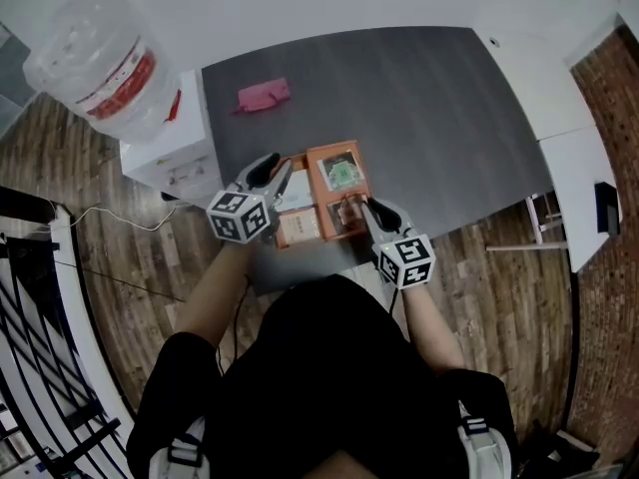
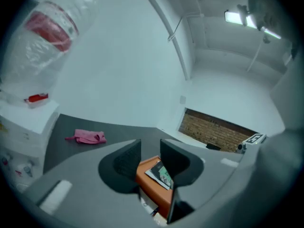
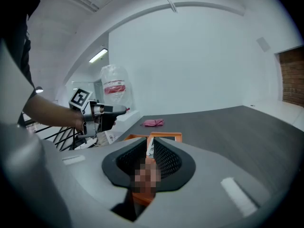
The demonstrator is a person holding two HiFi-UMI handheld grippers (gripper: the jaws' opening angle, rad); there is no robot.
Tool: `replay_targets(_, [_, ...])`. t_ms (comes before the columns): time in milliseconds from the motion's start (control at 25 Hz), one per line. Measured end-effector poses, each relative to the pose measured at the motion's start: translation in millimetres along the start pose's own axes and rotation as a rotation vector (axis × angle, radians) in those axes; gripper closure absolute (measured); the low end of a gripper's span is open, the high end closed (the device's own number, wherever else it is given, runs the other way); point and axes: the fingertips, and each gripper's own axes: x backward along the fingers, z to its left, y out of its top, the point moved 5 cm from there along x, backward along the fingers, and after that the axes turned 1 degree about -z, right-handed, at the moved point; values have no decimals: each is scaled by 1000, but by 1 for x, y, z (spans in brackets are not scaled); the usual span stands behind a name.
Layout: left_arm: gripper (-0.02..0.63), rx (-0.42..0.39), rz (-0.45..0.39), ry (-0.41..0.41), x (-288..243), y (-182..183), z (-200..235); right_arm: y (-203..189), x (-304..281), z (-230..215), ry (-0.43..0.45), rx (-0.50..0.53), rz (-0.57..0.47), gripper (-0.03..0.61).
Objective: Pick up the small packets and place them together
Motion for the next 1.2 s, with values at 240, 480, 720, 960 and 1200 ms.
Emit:
replay_targets(240, [570, -91, -107, 58, 66, 6, 1, 11, 26, 14, -89, -43, -134, 537])
replay_targets(480, [588, -222, -107, 99, 104, 1, -7, 4, 62, 11, -163, -108, -223, 546])
replay_targets(720, [584, -307, -185, 151, 132, 12, -37, 14, 101, 9, -150, -95, -298, 575])
replay_targets(960, [615, -312, -233, 176, 166, 3, -85, 10, 155, 15, -107, -42, -328, 575])
replay_targets(1200, [615, -345, -258, 178, 203, -23, -145, -8, 189, 27, -51, -26, -336, 575])
